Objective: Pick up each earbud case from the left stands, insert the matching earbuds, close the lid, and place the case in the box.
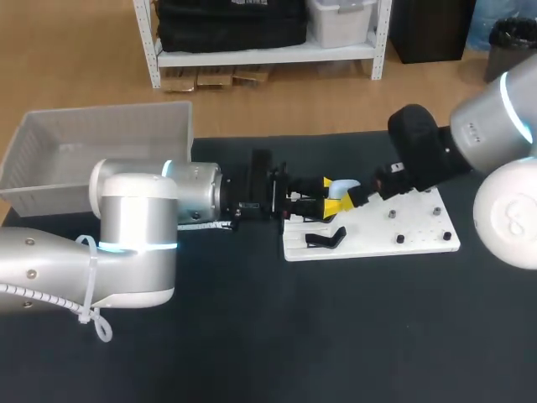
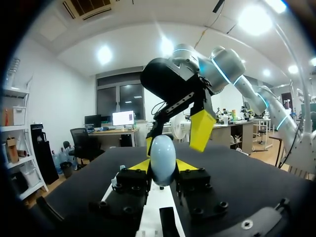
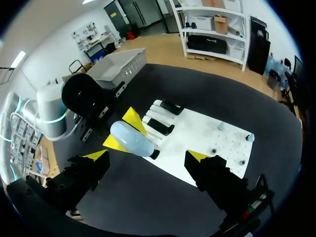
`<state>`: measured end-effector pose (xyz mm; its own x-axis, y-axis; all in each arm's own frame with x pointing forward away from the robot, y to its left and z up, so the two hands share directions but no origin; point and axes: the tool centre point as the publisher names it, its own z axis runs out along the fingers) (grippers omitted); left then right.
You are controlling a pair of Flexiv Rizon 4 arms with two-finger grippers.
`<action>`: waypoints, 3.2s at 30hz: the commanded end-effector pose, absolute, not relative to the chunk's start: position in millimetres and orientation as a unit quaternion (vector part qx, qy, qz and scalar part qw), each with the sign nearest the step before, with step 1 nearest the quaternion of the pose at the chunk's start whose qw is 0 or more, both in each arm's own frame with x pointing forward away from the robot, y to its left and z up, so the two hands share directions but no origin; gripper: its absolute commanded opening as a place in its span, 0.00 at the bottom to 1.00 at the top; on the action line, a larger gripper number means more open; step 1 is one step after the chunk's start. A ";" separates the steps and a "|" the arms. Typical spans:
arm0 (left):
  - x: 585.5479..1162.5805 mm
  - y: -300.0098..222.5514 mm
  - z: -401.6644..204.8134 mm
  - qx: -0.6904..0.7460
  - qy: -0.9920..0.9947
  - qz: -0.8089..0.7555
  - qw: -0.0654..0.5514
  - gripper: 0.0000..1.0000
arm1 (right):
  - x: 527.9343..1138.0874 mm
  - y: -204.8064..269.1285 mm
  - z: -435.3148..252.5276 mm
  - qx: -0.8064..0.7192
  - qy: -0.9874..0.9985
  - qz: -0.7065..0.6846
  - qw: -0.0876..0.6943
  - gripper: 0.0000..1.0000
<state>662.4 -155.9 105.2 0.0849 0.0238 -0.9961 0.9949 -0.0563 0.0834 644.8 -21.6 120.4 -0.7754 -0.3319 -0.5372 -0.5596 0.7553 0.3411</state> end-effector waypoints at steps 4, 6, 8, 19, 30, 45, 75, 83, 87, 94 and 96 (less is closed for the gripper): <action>663.9 -156.1 104.4 0.541 0.470 -0.487 0.500 0.00 | 651.1 -21.4 119.0 -0.235 0.912 0.248 0.228 1.00; 663.9 -156.1 104.4 0.541 0.470 -0.487 0.500 0.00 | 653.2 -22.3 118.6 -0.231 0.913 0.250 0.227 1.00; 663.9 -156.1 104.4 0.541 0.470 -0.487 0.500 0.00 | 655.2 -23.3 118.1 -0.226 0.913 0.252 0.226 1.00; 663.9 -156.1 104.4 0.541 0.470 -0.487 0.500 0.00 | 660.5 -26.6 123.4 -0.217 0.914 0.254 0.232 1.00; 663.9 -156.1 104.4 0.541 0.470 -0.487 0.500 0.00 | 670.2 -30.6 144.0 -0.211 0.908 0.251 0.259 1.00; 654.3 -142.6 93.1 0.538 0.480 -0.485 0.495 0.00 | 686.0 -93.4 148.6 -0.234 0.927 0.095 0.278 1.00; 646.7 -141.3 89.6 0.539 0.478 -0.487 0.494 0.00 | 731.9 -146.7 75.2 -0.251 0.952 -0.046 0.168 0.90; 646.7 -141.3 89.6 0.539 0.478 -0.487 0.494 0.00 | 735.0 -150.4 69.4 -0.231 0.960 -0.046 0.154 0.78; 646.7 -141.3 89.6 0.539 0.478 -0.487 0.494 0.00 | 736.7 -152.0 66.1 -0.223 0.962 -0.046 0.148 0.76; 646.7 -141.3 89.6 0.539 0.478 -0.487 0.494 0.00 | 741.9 -157.4 58.2 -0.210 0.967 -0.050 0.138 0.71; 646.7 -141.3 89.6 0.539 0.478 -0.487 0.494 0.00 | 744.5 -158.9 56.1 -0.204 0.968 -0.049 0.137 0.62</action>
